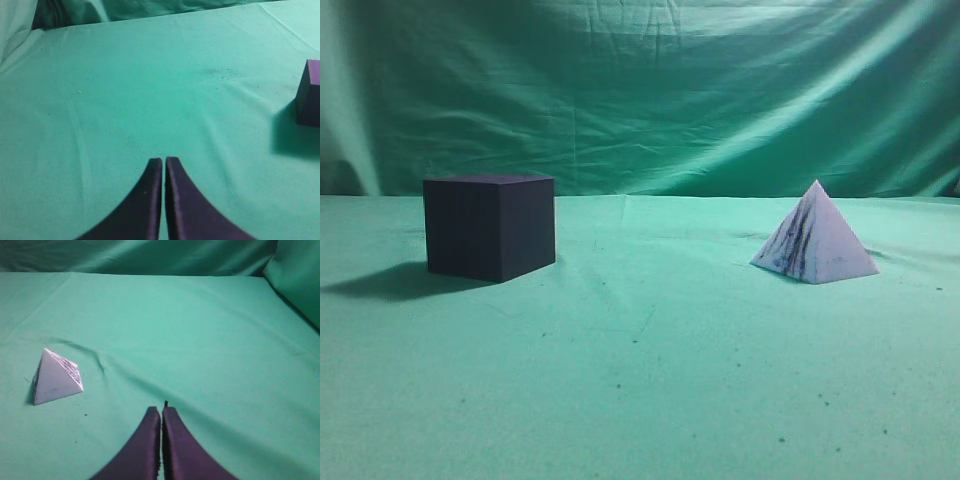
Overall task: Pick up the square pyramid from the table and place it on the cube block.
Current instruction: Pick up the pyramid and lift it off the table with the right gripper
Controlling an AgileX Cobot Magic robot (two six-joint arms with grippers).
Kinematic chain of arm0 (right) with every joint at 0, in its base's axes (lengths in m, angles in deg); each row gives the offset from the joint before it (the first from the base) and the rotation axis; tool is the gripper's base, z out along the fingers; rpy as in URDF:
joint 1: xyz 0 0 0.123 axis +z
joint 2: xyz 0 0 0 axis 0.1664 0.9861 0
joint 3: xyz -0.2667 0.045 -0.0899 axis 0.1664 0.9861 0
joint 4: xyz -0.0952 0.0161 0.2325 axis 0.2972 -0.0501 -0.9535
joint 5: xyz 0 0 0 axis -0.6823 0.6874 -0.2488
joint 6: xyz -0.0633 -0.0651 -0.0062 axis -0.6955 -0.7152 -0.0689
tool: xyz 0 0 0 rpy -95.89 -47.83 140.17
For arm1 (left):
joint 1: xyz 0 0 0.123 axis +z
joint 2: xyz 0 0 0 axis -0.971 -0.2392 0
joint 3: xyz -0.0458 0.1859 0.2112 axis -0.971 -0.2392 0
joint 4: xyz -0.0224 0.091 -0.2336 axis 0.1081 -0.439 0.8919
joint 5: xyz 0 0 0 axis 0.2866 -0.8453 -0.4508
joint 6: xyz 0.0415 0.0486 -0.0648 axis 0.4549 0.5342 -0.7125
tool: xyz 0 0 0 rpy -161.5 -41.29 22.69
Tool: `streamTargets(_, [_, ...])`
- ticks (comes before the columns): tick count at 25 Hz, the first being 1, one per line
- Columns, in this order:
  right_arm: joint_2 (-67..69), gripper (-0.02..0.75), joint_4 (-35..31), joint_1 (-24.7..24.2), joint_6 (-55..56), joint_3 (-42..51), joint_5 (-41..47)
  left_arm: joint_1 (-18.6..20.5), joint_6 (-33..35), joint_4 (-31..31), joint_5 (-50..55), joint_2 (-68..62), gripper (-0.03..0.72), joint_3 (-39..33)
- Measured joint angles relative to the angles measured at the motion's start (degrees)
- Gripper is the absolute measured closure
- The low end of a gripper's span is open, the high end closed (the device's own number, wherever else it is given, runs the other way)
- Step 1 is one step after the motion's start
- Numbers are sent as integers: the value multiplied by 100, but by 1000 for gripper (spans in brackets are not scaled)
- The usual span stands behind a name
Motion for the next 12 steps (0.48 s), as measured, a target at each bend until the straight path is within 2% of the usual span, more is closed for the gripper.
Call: streamTargets(12, [0, 738, 0, 0, 0, 0, 0, 0, 0, 0, 0, 0, 688, 0])
